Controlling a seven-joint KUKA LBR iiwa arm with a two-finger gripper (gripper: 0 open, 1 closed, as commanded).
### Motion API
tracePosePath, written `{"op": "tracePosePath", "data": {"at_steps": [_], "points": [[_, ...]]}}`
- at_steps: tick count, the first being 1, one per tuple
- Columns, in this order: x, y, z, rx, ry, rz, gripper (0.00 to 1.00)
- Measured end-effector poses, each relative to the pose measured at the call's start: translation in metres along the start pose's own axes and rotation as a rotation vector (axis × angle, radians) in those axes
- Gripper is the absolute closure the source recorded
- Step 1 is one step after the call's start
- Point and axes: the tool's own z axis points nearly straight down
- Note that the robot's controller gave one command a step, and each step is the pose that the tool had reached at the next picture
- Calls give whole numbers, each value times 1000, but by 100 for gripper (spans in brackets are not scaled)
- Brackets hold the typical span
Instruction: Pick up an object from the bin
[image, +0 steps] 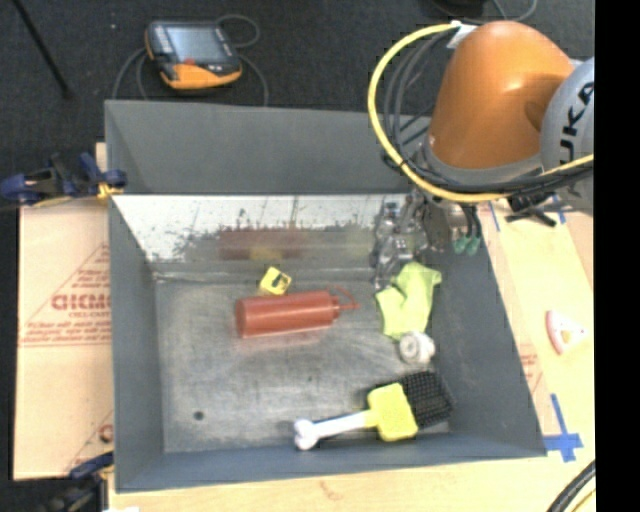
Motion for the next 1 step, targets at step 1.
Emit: {"op": "tracePosePath", "data": {"at_steps": [1], "points": [[-1, 0, -10, 0, -4, 0, 100]]}}
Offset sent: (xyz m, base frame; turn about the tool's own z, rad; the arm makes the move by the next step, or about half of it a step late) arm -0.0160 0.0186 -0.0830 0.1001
